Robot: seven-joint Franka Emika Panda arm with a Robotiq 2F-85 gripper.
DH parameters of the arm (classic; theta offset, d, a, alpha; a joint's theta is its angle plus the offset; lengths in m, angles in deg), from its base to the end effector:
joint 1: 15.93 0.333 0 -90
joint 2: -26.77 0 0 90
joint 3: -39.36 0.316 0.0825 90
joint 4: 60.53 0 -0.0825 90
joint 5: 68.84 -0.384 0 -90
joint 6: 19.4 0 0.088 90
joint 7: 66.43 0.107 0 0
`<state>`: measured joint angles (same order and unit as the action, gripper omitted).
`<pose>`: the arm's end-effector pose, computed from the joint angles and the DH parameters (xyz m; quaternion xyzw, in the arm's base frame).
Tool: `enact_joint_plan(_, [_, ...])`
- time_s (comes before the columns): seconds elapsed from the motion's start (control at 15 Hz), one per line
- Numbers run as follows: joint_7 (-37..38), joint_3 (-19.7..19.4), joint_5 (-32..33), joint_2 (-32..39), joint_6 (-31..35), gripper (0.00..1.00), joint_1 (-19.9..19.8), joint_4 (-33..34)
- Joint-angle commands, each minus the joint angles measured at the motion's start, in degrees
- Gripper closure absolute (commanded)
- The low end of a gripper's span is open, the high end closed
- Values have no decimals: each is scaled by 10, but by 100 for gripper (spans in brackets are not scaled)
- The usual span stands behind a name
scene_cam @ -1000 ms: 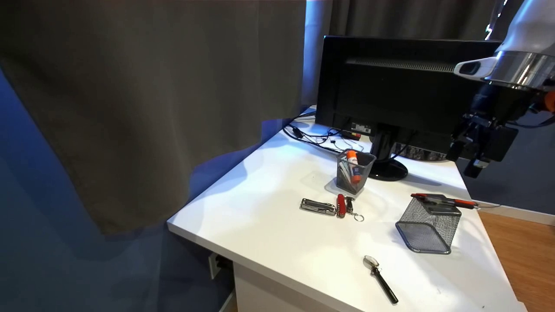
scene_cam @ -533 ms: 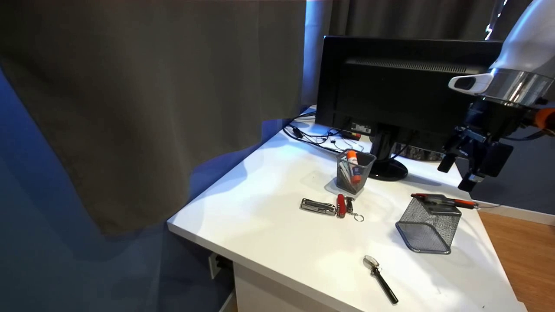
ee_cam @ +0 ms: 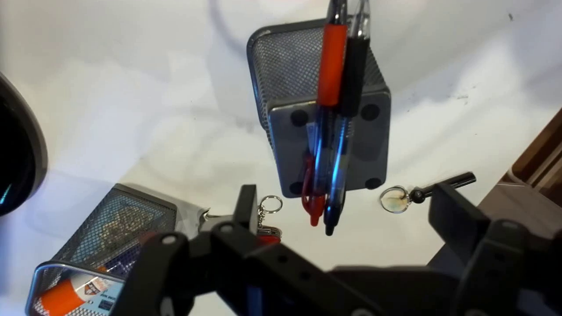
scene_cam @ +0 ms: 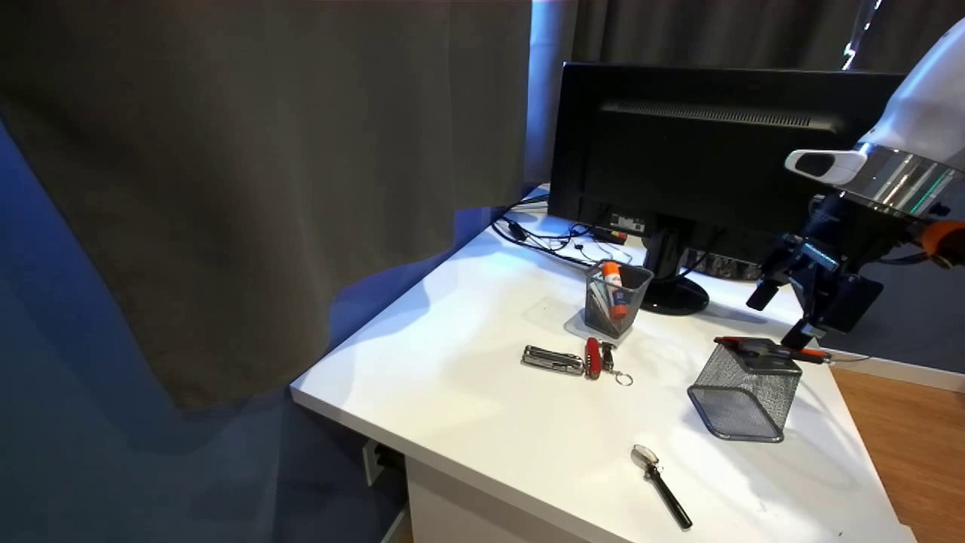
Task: Remove the pens from the top of the pen holder, then set the pen holder upright
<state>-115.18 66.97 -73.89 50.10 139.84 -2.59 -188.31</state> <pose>0.4296 0.3686 0.2254 -0.7460 -0.6508 -0.0969 0.1031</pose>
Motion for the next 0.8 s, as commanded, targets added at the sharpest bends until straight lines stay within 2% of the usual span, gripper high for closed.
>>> enact_joint_plan(0.0, [-34, 33, 3, 13, 44, 0, -35, -17])
enact_joint_plan(0.33, [-44, 45, 10, 16, 38, 0, -58, -27])
enact_joint_plan(0.53, [-52, 52, 9, 19, 38, 16, -68, -28])
enact_joint_plan(0.67, [-56, 55, 9, 22, 39, 33, -72, -29])
enact_joint_plan(0.73, [-57, 56, 9, 25, 40, 34, -72, -28])
